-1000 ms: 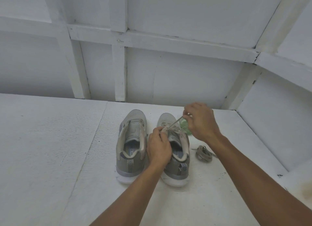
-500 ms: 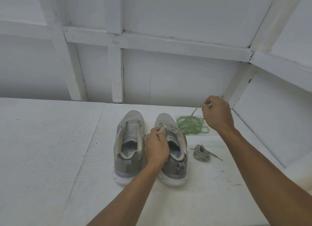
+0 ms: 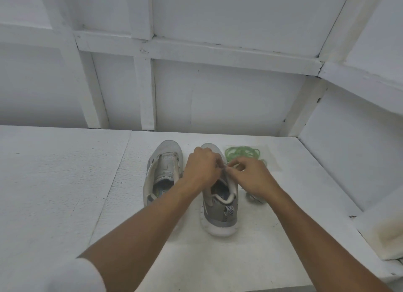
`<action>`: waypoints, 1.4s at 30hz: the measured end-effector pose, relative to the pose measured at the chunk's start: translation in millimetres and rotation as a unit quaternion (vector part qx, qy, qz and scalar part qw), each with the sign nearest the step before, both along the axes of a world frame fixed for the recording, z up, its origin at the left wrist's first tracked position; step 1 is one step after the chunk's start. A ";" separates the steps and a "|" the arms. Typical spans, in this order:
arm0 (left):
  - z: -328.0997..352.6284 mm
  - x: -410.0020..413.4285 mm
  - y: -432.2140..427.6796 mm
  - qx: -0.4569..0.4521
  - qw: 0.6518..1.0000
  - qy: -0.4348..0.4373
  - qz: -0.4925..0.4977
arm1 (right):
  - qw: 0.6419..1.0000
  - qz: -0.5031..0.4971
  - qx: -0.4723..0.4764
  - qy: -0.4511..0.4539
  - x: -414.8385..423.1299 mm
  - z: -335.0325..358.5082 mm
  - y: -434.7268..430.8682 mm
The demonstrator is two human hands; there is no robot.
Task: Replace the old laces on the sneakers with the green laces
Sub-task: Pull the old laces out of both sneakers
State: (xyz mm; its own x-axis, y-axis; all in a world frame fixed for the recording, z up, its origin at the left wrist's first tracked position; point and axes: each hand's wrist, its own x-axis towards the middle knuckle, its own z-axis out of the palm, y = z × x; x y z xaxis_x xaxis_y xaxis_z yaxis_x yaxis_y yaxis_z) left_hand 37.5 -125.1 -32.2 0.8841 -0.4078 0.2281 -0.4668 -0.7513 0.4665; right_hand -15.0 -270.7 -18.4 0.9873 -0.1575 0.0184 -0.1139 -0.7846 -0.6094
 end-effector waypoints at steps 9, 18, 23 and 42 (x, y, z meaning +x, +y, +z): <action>4.8 10.8 -2.1 0.116 0.993 -0.018 -0.032 | 0.993 -0.058 0.079 -0.064 1.7 -27.3 3.9; 16.5 29.4 12.7 0.033 0.993 -0.013 0.109 | 0.952 -0.157 0.256 -0.060 -2.7 -47.5 9.1; 18.8 33.7 20.2 0.025 0.994 0.021 0.104 | 0.941 -0.185 0.281 -0.046 -1.3 -52.0 11.7; 41.1 55.6 37.2 0.074 0.983 -0.080 0.149 | 0.934 -0.185 0.299 -0.055 -1.6 -56.7 12.1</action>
State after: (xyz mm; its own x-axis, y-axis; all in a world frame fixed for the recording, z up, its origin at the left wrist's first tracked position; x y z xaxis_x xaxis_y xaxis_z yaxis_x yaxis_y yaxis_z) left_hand 93.2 -87.9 8.9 0.9270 -0.1756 0.3314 -0.2747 -0.9195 0.2813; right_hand -16.5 -258.6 -75.1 0.8608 -0.5020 -0.0837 -0.2201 -0.2189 -0.9506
